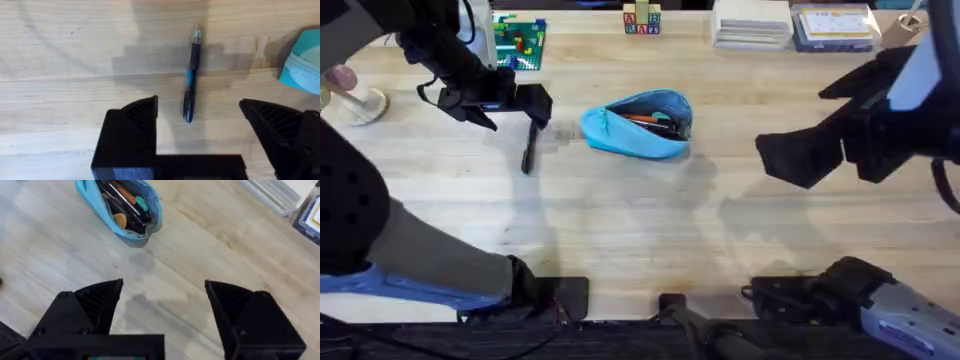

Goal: Unzip the bag, pick up the pens from the table one at a time and place them inside, then zip the bag closed.

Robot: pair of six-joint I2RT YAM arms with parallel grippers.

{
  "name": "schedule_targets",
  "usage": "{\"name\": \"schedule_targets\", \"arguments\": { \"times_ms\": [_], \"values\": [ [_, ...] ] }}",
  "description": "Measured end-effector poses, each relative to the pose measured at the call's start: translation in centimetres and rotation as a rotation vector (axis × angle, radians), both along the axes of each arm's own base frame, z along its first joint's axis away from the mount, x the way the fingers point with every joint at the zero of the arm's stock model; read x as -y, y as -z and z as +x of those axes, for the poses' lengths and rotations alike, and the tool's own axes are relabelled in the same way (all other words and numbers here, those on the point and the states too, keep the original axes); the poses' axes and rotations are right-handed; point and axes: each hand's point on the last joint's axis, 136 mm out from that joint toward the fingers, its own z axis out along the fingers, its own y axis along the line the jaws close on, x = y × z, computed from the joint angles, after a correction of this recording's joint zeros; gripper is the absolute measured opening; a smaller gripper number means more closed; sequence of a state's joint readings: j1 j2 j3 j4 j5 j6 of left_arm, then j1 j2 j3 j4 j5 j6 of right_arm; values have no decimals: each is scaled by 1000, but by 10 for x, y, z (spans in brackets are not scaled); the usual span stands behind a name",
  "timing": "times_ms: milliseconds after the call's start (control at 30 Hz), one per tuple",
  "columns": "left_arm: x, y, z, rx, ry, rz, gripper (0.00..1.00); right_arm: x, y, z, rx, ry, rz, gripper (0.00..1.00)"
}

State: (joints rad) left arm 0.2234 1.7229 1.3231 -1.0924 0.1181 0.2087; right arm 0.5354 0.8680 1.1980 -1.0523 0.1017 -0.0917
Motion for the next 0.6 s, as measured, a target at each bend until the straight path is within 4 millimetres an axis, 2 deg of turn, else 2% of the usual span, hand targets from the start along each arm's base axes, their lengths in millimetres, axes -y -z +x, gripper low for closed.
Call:
{"name": "schedule_targets", "arguments": {
  "times_ms": [167,233,267,333,400,600],
  "values": [
    [-1,4,-3,-11,-8,5,995,0,0,0,-1,2,2,998],
    [0,11,-9,-29,-8,3,994,0,0,0,-1,2,2,998],
    [2,21,-15,-46,-9,-1,993,0,0,0,-1,2,2,998],
    [2,28,-14,-36,-11,-2,992,0,0,0,-1,2,2,997],
    [0,28,-5,4,-12,6,993,0,0,0,-1,2,2,997],
    [0,39,-6,-30,-12,-1,993,0,0,0,-1,2,2,997]
  ]
}}
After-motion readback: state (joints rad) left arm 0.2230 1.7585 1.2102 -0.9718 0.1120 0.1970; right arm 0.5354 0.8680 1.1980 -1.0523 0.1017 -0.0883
